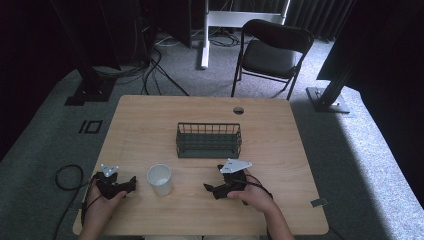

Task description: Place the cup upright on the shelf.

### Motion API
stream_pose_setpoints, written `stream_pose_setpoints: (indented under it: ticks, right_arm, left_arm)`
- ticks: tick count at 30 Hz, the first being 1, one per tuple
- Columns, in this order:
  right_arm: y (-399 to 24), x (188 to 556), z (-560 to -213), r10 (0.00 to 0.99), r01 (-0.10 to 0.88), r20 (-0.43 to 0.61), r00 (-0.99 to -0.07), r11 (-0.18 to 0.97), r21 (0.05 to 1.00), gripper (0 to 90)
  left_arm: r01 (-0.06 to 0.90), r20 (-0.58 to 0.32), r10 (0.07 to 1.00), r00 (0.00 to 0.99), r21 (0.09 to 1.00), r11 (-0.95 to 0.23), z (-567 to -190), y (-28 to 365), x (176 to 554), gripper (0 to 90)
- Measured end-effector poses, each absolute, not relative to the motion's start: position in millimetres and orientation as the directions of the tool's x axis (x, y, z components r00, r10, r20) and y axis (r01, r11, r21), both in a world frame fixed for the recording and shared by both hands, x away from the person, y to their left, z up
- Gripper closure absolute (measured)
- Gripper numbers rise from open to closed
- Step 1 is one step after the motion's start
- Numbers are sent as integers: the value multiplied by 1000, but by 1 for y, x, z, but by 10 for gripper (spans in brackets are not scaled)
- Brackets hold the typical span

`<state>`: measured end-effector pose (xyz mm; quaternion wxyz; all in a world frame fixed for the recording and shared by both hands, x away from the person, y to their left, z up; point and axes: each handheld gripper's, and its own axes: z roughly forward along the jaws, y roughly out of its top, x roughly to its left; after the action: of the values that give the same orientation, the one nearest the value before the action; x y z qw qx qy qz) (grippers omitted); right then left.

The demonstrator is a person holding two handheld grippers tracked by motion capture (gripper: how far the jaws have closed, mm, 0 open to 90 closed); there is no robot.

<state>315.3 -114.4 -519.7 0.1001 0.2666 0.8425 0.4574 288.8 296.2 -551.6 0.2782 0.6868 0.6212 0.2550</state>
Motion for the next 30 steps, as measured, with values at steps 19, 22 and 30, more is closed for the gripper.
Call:
stream_pose_setpoints:
  ticks: [19, 22, 30]
  right_arm:
    - [-68, 312, -520, 429, 293, 73, -900, 473, 831, 110]
    - [-61, 312, -520, 417, 284, 72, -906, 475, 833, 110]
    - [-39, 311, -515, 374, 249, 59, -926, 482, 840, 110]
  left_arm:
    - [712, 4, 995, 98, 699, -73, -552, 296, 289, 72]
    - [712, 5, 995, 98, 699, -73, -552, 296, 289, 72]
    - [712, 5, 995, 98, 699, -73, -552, 296, 289, 72]
